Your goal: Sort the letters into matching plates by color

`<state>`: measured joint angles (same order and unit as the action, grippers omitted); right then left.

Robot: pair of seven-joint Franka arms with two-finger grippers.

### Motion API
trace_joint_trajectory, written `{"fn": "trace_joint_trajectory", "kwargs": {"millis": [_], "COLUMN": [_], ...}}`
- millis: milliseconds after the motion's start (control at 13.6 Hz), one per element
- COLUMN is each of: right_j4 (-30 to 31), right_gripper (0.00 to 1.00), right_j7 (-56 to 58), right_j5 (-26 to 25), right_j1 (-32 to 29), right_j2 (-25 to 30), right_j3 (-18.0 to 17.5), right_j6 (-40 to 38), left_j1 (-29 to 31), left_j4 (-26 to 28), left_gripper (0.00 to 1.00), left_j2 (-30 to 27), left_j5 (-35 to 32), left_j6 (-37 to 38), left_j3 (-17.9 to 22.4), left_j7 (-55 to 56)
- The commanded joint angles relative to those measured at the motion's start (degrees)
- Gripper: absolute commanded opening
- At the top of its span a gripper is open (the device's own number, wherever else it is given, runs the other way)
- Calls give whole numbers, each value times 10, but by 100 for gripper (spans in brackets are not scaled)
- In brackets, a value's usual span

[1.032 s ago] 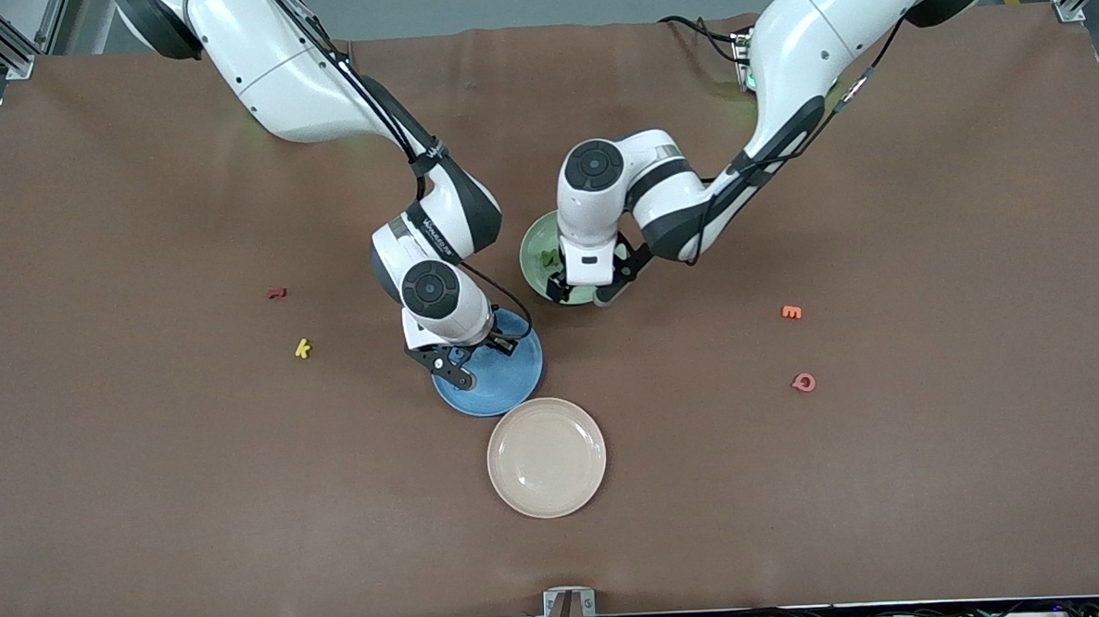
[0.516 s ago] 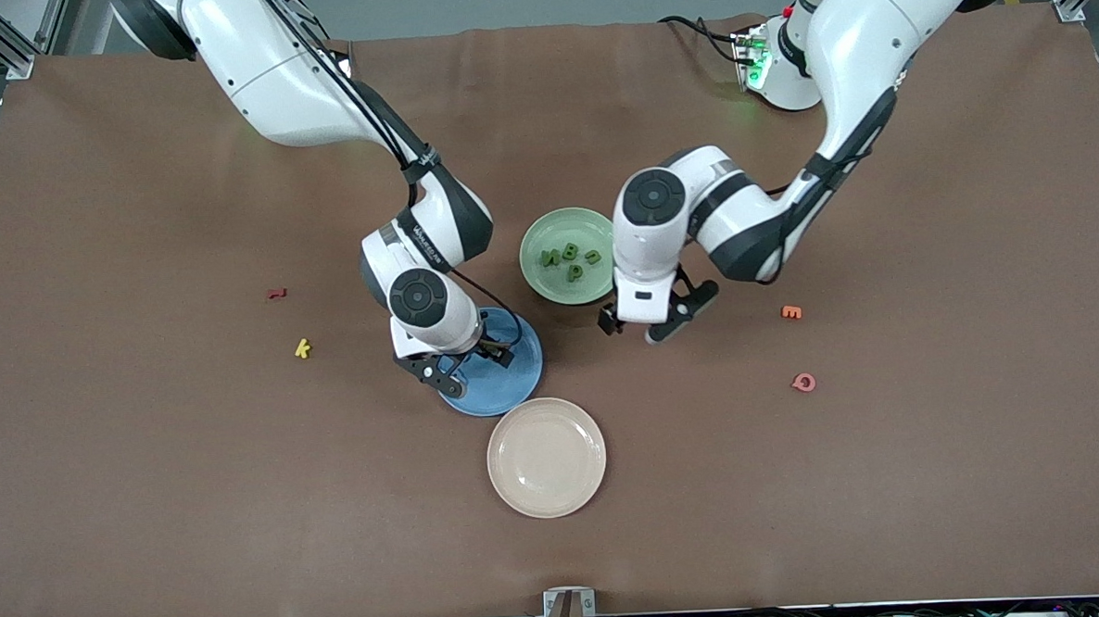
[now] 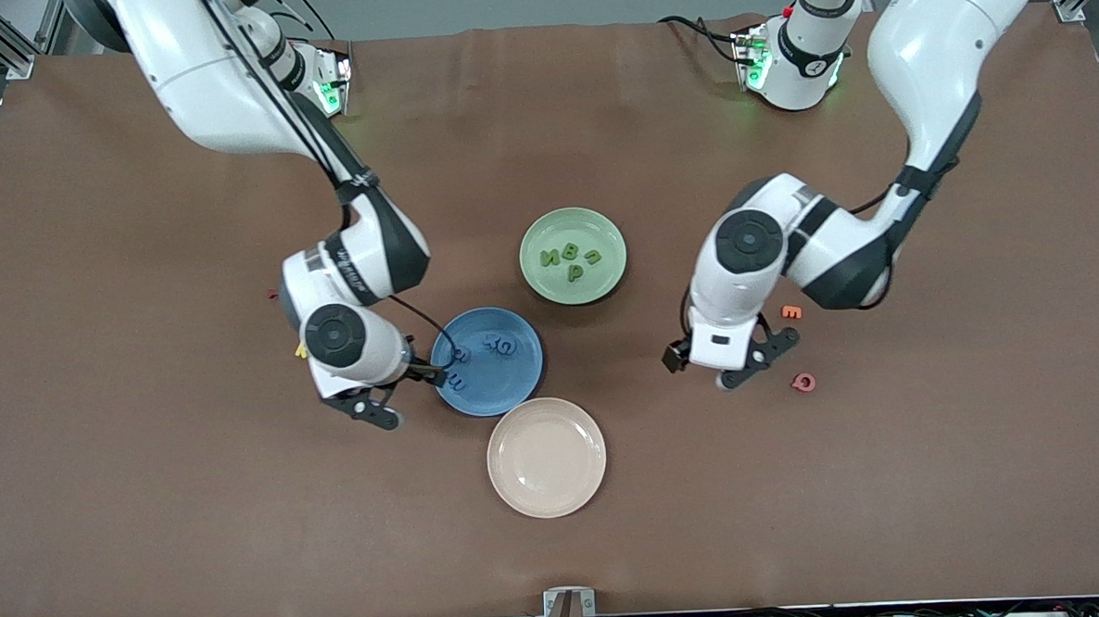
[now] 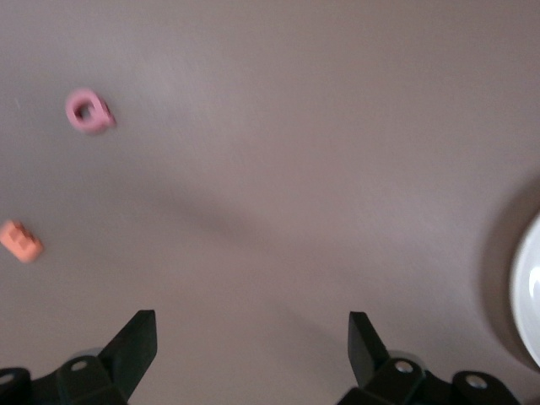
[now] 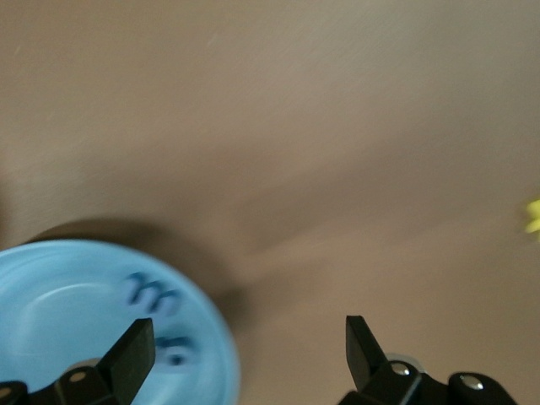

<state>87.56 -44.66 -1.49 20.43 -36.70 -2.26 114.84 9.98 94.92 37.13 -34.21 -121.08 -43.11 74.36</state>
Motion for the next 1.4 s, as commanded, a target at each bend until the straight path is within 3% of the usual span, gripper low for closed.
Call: {"fn": "trace_joint_trajectory", "kwargs": {"millis": [0,369,590,811,1327], "right_j4": [12,11,8,-10,-129], "right_gripper": [100,100,100,100,100], "right_j7": [84,328,416,434,430], "right_j5": [-25,-25,-35,-40,-35], "right_j1": [-39,-151,-205,-226,-232], "right_j2": [58,133,164,192,195], "right_j3": [-7,-7,-7,-6,-6], "right_j6": [-61,-141,-171,-214,-355], "left_j1": [22,32,35,64,116], "left_j4": [-38,-107,-153,-165,-164], "left_gripper": [100,100,100,100,100], "left_j2": [-8,-10,-11,-21,-103], "left_j5": [-9,-8,-6,-2,3], "left_j6": [49,113,156,169,194], "left_j3": [-2,27,39,37,35], "left_j7": [-88,-234,-323,-390,-492]}}
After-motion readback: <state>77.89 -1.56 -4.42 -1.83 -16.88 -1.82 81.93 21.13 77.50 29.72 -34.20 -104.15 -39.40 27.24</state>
